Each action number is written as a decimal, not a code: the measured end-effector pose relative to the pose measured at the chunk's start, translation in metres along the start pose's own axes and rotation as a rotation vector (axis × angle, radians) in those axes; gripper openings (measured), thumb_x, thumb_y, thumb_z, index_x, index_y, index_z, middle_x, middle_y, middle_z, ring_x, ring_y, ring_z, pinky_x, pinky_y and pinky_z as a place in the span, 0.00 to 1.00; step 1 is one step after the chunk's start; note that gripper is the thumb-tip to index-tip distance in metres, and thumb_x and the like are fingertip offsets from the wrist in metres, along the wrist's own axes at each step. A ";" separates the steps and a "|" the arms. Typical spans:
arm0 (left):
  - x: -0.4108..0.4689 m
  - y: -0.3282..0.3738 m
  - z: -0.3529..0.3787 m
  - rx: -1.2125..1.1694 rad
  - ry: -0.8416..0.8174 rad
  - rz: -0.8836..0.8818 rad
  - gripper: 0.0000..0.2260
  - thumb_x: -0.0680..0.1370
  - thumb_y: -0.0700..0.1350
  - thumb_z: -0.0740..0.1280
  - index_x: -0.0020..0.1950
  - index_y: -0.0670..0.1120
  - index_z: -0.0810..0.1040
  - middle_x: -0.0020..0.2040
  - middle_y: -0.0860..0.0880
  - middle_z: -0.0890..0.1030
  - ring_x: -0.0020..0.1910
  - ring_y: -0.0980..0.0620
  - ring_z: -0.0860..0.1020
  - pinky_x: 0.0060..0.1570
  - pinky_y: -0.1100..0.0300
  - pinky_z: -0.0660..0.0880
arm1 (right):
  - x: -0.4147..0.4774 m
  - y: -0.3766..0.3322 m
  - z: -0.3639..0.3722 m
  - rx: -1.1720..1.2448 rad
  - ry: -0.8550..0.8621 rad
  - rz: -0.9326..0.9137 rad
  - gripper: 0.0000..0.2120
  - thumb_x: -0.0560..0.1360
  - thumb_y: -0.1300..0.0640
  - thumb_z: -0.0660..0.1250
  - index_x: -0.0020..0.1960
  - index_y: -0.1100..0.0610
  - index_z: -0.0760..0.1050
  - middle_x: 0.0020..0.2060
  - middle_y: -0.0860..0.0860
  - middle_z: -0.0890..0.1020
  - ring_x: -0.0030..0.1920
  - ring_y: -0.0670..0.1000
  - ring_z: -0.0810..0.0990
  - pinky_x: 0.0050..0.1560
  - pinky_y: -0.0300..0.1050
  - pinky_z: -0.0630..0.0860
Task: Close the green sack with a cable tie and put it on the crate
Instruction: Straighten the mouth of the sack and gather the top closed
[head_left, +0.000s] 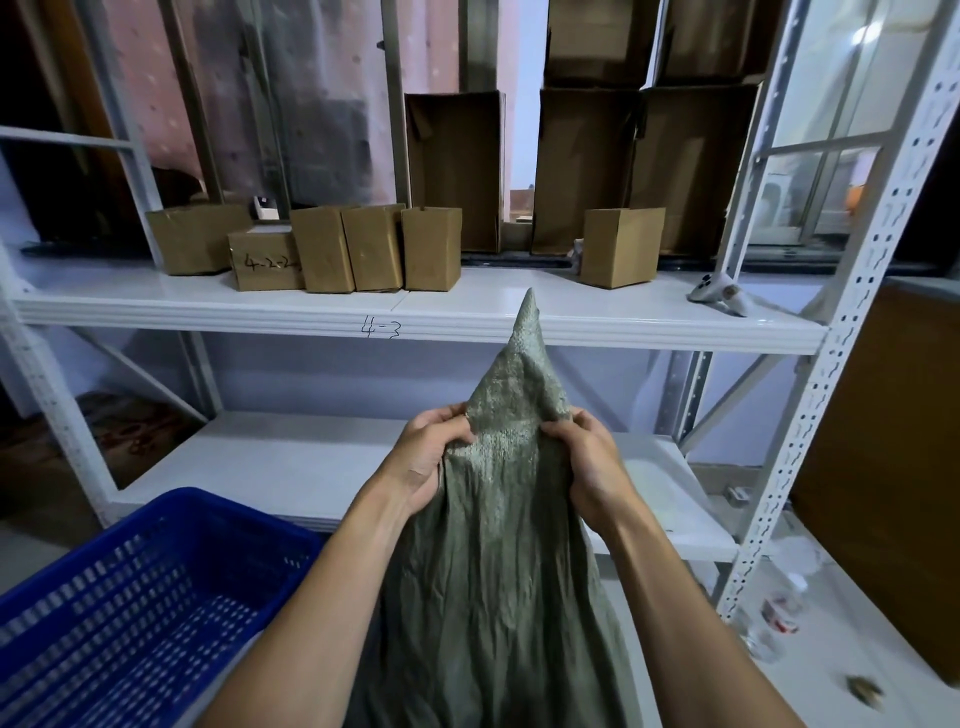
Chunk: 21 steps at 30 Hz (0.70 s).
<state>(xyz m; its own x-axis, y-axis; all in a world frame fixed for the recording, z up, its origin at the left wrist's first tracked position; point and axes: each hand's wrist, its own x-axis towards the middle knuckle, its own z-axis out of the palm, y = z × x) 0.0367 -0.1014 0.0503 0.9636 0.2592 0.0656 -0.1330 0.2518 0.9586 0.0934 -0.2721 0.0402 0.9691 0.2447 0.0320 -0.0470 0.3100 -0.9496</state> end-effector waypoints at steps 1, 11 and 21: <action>0.000 0.001 0.001 0.001 0.012 0.001 0.14 0.73 0.25 0.61 0.43 0.40 0.82 0.37 0.47 0.84 0.42 0.51 0.81 0.50 0.60 0.76 | -0.001 0.001 -0.001 -0.027 0.005 -0.015 0.04 0.76 0.64 0.66 0.50 0.58 0.74 0.39 0.57 0.83 0.38 0.52 0.83 0.42 0.47 0.79; -0.010 0.011 -0.018 0.482 0.215 0.260 0.11 0.69 0.38 0.79 0.47 0.50 0.86 0.43 0.52 0.86 0.42 0.58 0.83 0.44 0.67 0.77 | -0.021 0.009 -0.014 -0.766 0.202 -0.629 0.05 0.78 0.60 0.67 0.45 0.54 0.73 0.44 0.51 0.74 0.43 0.50 0.73 0.44 0.44 0.66; -0.021 0.015 -0.008 1.183 0.317 0.606 0.07 0.77 0.45 0.72 0.53 0.45 0.86 0.44 0.51 0.79 0.43 0.50 0.76 0.44 0.62 0.65 | -0.023 -0.001 -0.012 -0.786 0.325 -0.522 0.10 0.78 0.57 0.64 0.57 0.53 0.81 0.45 0.52 0.86 0.47 0.56 0.84 0.48 0.53 0.79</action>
<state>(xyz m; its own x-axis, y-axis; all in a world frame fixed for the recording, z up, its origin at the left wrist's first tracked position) 0.0129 -0.0959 0.0609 0.7101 0.2836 0.6445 -0.0812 -0.8762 0.4750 0.0741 -0.2894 0.0365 0.8473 -0.0485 0.5289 0.4638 -0.4176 -0.7814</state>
